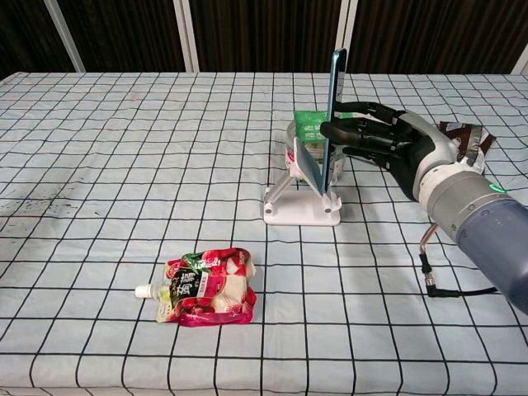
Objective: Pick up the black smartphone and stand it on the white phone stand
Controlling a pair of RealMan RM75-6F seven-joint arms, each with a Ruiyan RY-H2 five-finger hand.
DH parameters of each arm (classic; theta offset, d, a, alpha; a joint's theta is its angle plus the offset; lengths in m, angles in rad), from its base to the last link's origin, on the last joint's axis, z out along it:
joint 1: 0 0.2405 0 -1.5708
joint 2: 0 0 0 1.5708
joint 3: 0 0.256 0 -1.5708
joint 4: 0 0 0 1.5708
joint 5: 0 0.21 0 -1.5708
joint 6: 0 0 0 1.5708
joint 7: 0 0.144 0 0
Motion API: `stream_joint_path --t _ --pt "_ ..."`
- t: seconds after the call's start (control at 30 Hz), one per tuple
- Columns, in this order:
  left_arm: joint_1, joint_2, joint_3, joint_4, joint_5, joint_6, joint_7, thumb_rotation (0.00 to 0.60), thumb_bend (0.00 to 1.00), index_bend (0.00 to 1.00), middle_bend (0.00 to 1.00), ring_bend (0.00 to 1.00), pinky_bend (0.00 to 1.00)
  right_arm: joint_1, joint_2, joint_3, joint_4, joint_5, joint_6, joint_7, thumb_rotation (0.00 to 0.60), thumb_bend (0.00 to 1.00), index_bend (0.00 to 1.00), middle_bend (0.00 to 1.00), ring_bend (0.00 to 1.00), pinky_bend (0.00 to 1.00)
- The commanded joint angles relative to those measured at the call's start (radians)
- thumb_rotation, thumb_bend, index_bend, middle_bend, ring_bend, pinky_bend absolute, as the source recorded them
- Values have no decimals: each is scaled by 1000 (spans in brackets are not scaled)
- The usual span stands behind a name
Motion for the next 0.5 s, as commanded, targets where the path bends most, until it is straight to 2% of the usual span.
stream_joint_path --t 0.03,0.5 --pt "0 0 0 0 0 0 0 600 0 0 0 0 0 1 -1 1 2 1 -1 3 600 1000 752 660 413 203" --pt "0 0 -1 -2 -3 0 1 600 0 0 0 0 0 0 -8 -10 13 -3 1 8 600 1000 752 635 380 204"
